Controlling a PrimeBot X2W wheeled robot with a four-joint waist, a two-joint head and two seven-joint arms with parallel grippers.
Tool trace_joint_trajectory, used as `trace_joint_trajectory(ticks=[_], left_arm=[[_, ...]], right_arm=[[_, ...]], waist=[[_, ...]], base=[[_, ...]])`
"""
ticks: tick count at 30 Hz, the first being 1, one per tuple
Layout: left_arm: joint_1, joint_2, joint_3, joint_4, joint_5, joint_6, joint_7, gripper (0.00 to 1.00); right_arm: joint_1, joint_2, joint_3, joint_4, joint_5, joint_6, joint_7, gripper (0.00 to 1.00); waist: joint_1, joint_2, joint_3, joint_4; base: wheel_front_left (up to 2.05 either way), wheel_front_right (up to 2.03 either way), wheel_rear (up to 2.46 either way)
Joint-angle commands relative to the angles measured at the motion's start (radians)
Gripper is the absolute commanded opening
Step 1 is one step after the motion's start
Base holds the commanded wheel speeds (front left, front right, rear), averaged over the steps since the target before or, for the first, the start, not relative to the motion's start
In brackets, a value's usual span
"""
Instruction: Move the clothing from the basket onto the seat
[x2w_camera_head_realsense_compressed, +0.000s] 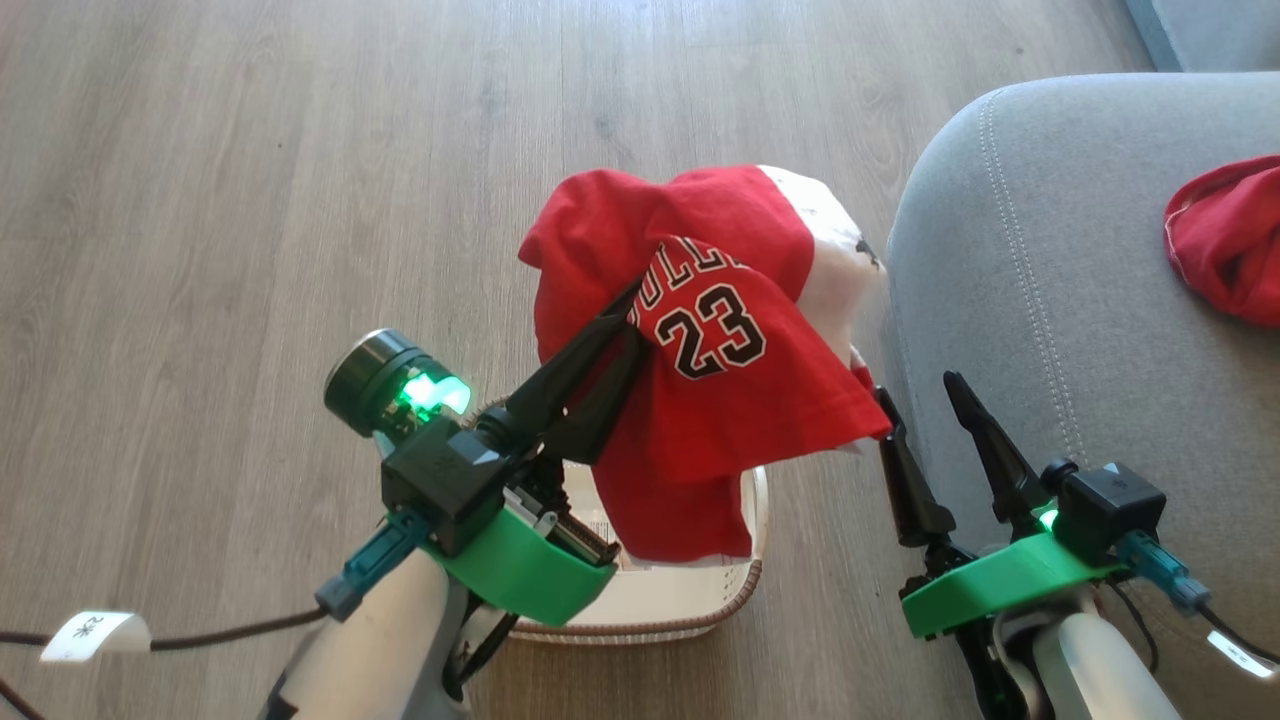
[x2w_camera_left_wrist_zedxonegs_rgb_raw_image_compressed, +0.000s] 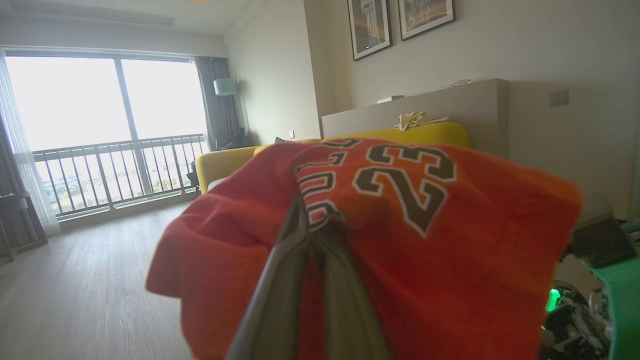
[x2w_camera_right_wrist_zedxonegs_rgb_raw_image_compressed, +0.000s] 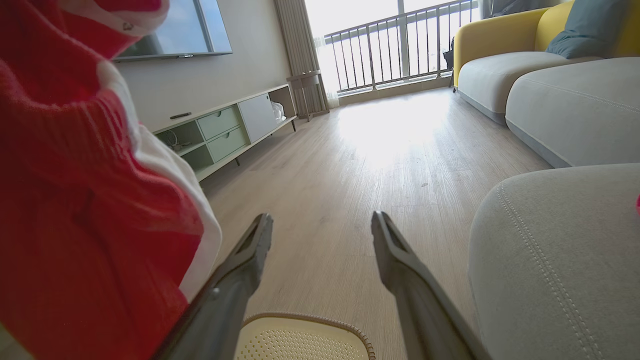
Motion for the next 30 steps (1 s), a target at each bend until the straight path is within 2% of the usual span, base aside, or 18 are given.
trace_joint_trajectory(ticks=[1,19,27,30], left_arm=[[-0.023,0.006,0.032,-0.040,-0.001,-0.001,-0.005,0.00],[-0.025,0.015,0.035,-0.023,0.024,-0.001,-0.005,0.00],[-0.025,0.010,0.070,0.001,0.030,-0.001,-0.005,0.00],[-0.028,0.009,0.086,0.007,0.032,-0.001,-0.005,0.00]], right_arm=[[-0.006,-0.006,0.016,-0.032,-0.005,0.003,-0.006,1.00],[-0.008,-0.002,-0.007,-0.031,0.002,0.003,-0.006,1.00],[-0.002,-0.081,-0.006,-0.089,0.005,0.003,-0.006,1.00],[-0.008,-0.121,0.036,-0.134,0.018,0.003,-0.006,1.00]], waist=[[0.0001,-0.0001,0.000,0.000],[0.0001,-0.0001,-0.002,-0.013],[0.0001,-0.0001,0.007,-0.021],[0.0001,-0.0001,0.012,-0.025]], base=[[0.00,0.00,0.00],[0.00,0.00,0.00],[0.00,0.00,0.00],[0.00,0.00,0.00]])
